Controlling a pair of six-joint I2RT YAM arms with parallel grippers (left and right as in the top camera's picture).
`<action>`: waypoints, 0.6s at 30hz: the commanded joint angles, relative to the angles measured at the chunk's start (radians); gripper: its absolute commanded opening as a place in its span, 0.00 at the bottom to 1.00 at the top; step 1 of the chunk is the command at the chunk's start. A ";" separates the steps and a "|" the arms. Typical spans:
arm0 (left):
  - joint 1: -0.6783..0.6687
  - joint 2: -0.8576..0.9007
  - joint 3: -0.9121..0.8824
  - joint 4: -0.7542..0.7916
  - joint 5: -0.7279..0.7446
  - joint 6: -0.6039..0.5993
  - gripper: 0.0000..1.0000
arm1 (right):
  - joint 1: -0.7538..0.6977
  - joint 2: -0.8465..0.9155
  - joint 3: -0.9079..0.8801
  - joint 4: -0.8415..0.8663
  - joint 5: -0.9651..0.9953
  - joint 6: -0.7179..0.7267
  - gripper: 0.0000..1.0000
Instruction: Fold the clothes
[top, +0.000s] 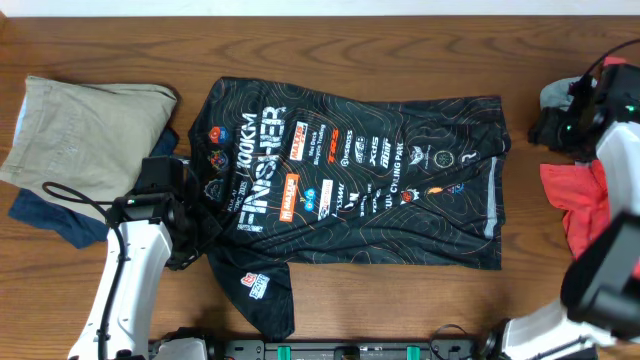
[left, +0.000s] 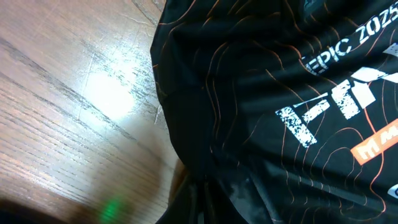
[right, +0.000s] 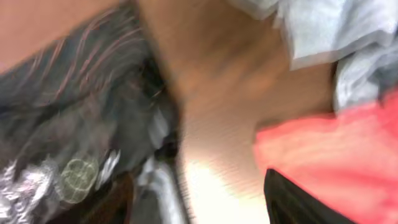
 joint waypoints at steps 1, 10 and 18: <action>0.003 -0.005 0.010 -0.002 0.003 0.015 0.06 | 0.024 -0.059 0.001 -0.143 -0.051 0.105 0.62; 0.003 -0.005 0.010 -0.002 0.003 0.052 0.06 | 0.087 -0.072 -0.034 -0.498 -0.051 0.204 0.64; 0.003 -0.005 0.010 -0.003 0.003 0.052 0.06 | 0.111 -0.117 -0.170 -0.467 -0.021 0.322 0.65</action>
